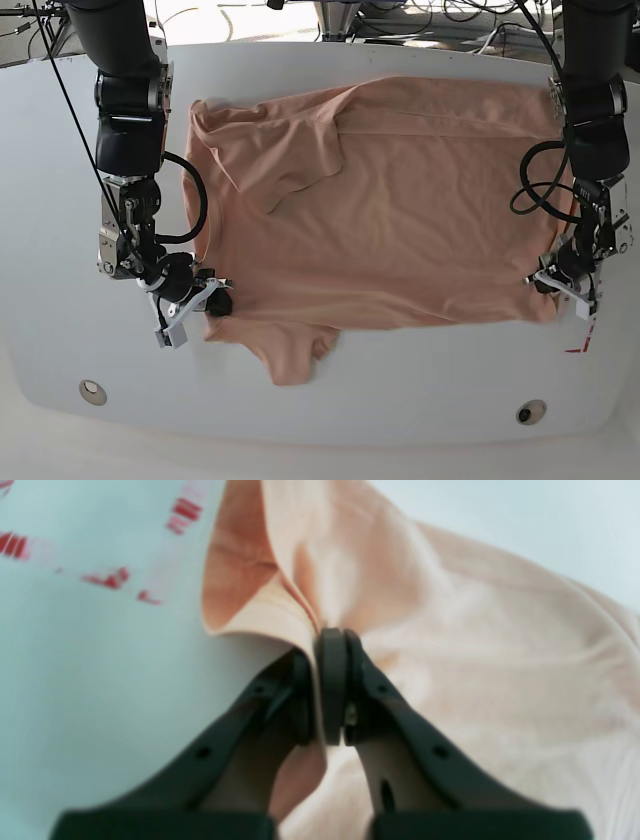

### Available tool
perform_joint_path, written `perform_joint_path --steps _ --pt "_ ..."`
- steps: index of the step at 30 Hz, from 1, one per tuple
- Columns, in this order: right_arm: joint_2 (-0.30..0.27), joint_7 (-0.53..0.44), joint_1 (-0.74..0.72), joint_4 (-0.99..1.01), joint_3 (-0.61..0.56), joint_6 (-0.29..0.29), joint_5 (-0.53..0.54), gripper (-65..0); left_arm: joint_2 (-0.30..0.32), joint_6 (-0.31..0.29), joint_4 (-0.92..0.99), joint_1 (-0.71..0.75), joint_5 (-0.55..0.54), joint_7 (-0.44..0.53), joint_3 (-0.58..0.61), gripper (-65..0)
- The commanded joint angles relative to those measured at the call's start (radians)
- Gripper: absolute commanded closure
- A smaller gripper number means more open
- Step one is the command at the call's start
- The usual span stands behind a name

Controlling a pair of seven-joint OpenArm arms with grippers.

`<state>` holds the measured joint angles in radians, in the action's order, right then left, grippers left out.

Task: Fold the T-shirt properly
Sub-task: 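Grasp the hem corners with both grippers, then lift the hem with both grippers and flip the shirt toward the robot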

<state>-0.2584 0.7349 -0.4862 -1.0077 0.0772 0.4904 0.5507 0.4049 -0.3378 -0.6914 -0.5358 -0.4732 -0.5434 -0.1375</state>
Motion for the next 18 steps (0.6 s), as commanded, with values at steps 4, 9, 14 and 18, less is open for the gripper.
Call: perform_joint_path --steps 4,9,14,18 --pt "-0.074 -0.013 -0.05 -0.056 -0.003 0.008 0.016 0.0 0.013 -0.011 -0.244 0.006 -0.02 -0.053 -0.035 0.0" --pt "-0.118 -0.013 -0.099 -0.053 -0.003 0.008 0.016 0.0 -0.021 -0.01 -0.419 0.013 -0.02 -0.119 -0.077 0.0" --pt "-0.175 -0.011 -0.174 -0.053 -0.021 0.009 0.016 0.0 -0.048 -0.01 -0.589 0.009 -0.019 -0.191 -0.135 0.0" --pt "-0.227 -0.011 -0.253 -0.053 -0.066 0.009 0.021 0.0 -0.062 -0.01 -0.71 -0.016 -0.019 -0.223 -0.144 0.0"
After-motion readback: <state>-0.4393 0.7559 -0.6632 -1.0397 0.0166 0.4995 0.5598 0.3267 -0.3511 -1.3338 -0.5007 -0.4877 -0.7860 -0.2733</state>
